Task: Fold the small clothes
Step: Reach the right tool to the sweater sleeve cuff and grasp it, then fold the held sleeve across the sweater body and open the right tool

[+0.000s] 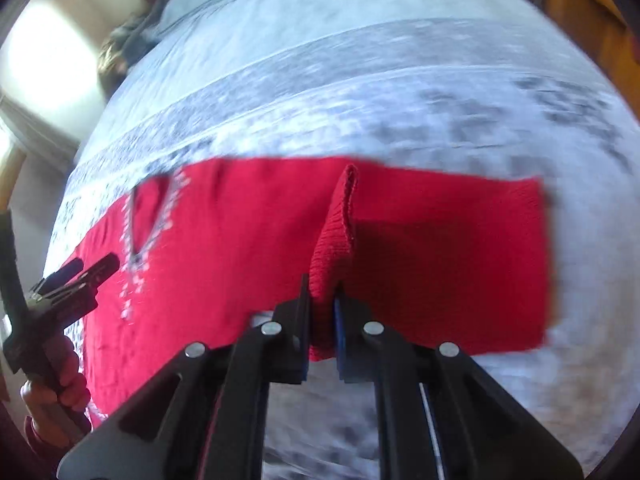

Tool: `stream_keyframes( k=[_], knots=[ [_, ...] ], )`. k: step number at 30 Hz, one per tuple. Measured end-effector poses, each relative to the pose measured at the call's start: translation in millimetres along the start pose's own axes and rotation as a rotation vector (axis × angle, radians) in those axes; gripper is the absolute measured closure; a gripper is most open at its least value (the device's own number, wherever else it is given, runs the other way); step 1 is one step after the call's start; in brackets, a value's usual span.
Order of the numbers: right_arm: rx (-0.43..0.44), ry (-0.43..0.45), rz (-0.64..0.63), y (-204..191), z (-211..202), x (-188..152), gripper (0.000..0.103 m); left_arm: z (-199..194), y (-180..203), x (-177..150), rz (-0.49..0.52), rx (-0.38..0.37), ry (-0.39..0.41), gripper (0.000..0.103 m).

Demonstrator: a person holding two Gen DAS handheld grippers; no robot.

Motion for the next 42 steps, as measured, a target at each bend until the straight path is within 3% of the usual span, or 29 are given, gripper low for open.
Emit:
stream_keyframes(
  k=[1, 2, 5, 7, 10, 15, 21, 24, 29, 31, 34, 38, 42],
  knots=[
    [0.012, -0.007, -0.019, -16, 4, -2, 0.094, -1, -9, 0, -0.013, -0.001, -0.001, 0.004],
    [0.037, -0.016, -0.04, -34, 10, -1, 0.087, -1, -15, -1, -0.025, -0.004, -0.003, 0.004],
    [0.066, -0.01, -0.048, -53, 8, -6, 0.045, 2, -21, -5, -0.037, -0.028, -0.017, 0.004],
    [0.082, 0.028, -0.04, -48, -6, -10, 0.053, 4, -15, -8, -0.033, -0.062, -0.027, 0.004],
    [0.101, 0.069, 0.046, -14, -28, -24, 0.055, 8, 8, -12, -0.023, -0.148, -0.051, 0.004],
    [-0.01, 0.06, 0.072, 31, -35, -65, 0.056, 24, 75, -27, 0.017, -0.314, -0.14, 0.004],
    [-0.042, 0.138, 0.099, 52, -39, -92, 0.057, 51, 119, -39, 0.042, -0.347, -0.226, 0.007],
    [-0.011, 0.131, 0.094, 50, -34, -91, 0.057, 59, 132, -43, 0.042, -0.381, -0.263, 0.022],
    [0.015, 0.164, 0.144, 61, -42, -83, 0.057, 69, 152, -47, 0.03, -0.435, -0.3, 0.032],
    [-0.016, 0.179, 0.14, 66, -46, -81, 0.056, 72, 156, -47, 0.038, -0.427, -0.29, 0.037],
    [-0.022, 0.18, 0.141, 69, -44, -82, 0.054, 70, 161, -43, 0.031, -0.44, -0.28, 0.06],
    [-0.015, 0.158, 0.15, 69, -36, -84, 0.054, 67, 158, -34, 0.017, -0.408, -0.254, 0.099],
    [-0.019, 0.153, 0.151, 68, -31, -84, 0.054, 59, 144, -27, -0.017, -0.428, -0.205, 0.1]
  ],
)
Point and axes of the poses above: each gripper's, at about its wrist camera, not at the fingertips, and z roughly the way its jaws point, y to its right, x to its top, the point moved 8 cm from there along z, roughly the way its jaws point, and after that the axes turned 10 degrees about -x, right-handed, at the moved point
